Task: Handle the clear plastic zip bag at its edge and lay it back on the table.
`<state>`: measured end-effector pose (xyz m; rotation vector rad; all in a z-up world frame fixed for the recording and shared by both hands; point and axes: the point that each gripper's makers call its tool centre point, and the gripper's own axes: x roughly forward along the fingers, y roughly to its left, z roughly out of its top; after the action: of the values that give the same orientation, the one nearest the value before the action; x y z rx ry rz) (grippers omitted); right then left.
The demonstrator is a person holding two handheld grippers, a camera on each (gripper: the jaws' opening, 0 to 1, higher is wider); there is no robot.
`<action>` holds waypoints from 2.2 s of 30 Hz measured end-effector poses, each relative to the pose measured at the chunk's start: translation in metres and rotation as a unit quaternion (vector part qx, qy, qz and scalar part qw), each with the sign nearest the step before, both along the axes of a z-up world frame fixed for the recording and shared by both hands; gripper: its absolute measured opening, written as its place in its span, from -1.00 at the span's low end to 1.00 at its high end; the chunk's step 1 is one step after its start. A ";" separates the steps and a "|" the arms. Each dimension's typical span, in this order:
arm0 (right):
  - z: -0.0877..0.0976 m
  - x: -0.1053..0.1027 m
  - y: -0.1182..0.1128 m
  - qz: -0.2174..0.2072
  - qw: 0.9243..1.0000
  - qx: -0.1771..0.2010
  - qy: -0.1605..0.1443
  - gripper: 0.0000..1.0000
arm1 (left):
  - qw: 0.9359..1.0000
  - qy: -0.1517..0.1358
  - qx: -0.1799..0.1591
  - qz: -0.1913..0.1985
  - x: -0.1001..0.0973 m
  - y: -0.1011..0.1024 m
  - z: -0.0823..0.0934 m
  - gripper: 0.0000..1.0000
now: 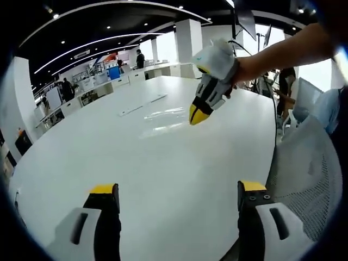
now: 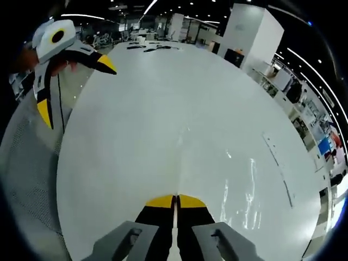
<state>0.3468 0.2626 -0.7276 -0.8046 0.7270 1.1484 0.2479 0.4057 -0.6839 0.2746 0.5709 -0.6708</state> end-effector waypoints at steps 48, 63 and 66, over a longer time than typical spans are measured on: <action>0.035 -0.034 -0.020 0.095 0.995 -0.025 -0.037 -1.00 | 0.999 -0.009 0.019 -0.038 0.011 -0.016 0.005 0.60; 0.043 -0.050 -0.019 0.141 0.988 -0.027 -0.049 -1.00 | 0.997 -0.015 0.035 -0.071 0.015 -0.028 0.004 0.49; 0.044 -0.053 -0.019 0.148 0.987 -0.031 -0.055 -1.00 | 0.997 -0.016 0.034 -0.075 0.015 -0.031 0.004 0.49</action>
<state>0.2940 0.2433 -0.6832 -1.0454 0.5657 1.3399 0.2628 0.3749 -0.6796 0.3929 0.5469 -0.7914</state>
